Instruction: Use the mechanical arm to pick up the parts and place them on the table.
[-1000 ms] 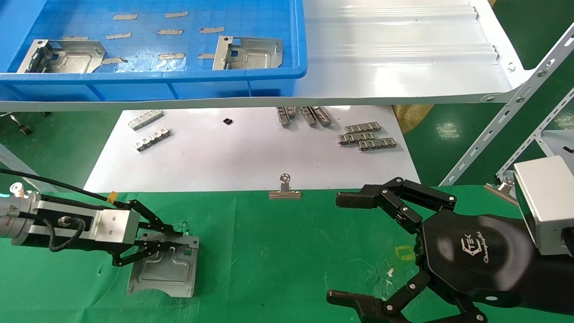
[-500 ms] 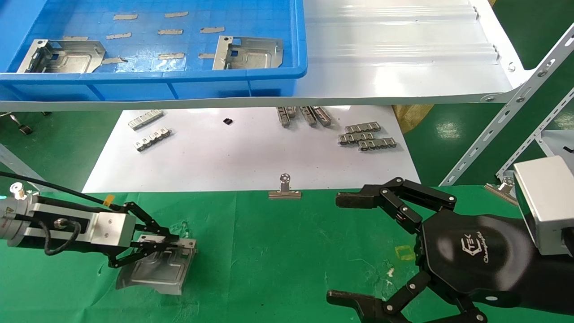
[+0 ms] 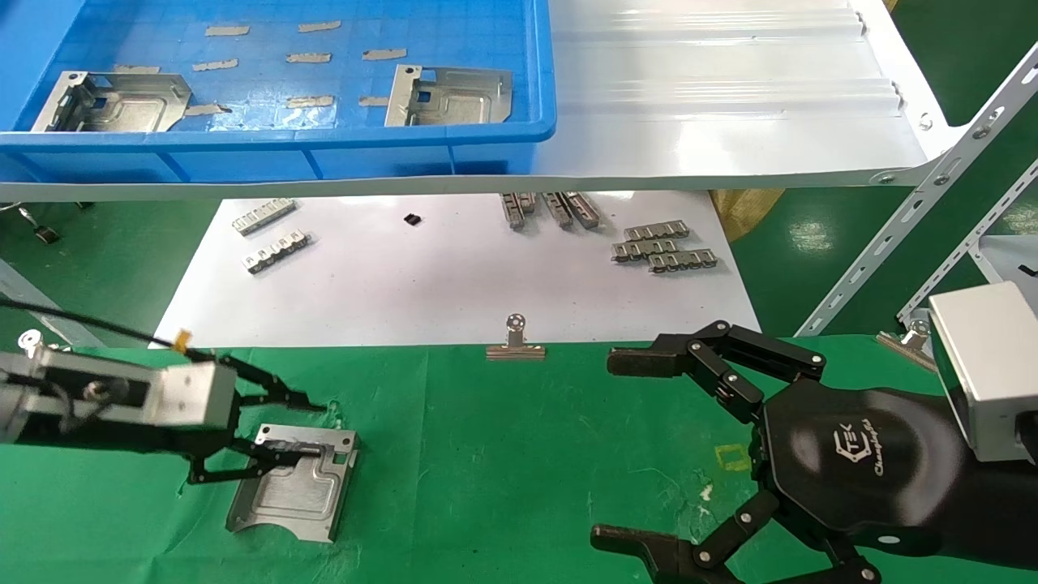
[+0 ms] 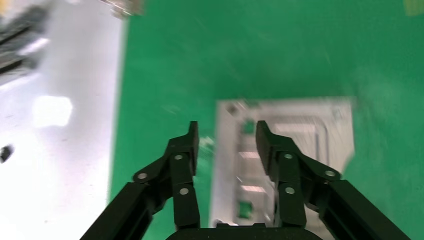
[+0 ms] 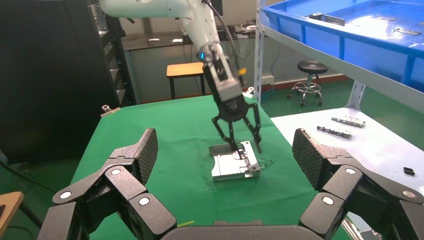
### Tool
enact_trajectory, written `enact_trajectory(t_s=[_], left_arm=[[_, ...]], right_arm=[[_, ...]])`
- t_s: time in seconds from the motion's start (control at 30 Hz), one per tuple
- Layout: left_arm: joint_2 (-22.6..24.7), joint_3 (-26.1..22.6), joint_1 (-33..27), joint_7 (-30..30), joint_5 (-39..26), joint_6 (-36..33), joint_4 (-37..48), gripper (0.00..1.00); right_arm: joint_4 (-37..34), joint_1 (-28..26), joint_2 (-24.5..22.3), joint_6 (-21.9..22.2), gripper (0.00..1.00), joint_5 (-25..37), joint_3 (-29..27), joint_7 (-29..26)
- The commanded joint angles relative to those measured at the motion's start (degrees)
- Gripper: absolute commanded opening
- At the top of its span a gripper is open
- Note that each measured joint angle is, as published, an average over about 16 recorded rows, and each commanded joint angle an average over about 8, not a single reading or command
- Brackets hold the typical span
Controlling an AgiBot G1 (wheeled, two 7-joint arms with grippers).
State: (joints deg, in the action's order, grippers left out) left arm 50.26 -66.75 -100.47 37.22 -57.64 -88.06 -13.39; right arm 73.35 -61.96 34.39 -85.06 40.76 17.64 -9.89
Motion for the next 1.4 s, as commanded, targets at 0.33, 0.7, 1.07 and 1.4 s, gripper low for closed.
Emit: enact_trajectory(t_s=[0.33, 0.7, 1.07, 1.4], left_arm=[[-2.8, 3.8, 4.1, -11.0, 11.3, -3.7, -1.2, 1.00], [-3.3, 4.1, 4.8, -11.7, 12.6, -3.7, -2.0, 1.00], [-4.6, 9.4, 8.6, -15.8, 12.7, -3.0, -8.6, 1.00], [-6.6, 17.2, 14.3, -21.8, 13.3, -2.0, -18.3, 1.00]], right_arm=[[0.0, 0.0, 0.0, 0.0, 1.00, 0.0, 0.0, 0.0], [0.0, 0.0, 0.0, 0.0, 1.00, 0.0, 0.0, 0.0], [-0.1, 0.0, 0.0, 0.0, 1.00, 0.0, 0.0, 0.0], [-0.1, 0.0, 0.0, 0.0, 1.00, -0.1, 0.1, 0.1]])
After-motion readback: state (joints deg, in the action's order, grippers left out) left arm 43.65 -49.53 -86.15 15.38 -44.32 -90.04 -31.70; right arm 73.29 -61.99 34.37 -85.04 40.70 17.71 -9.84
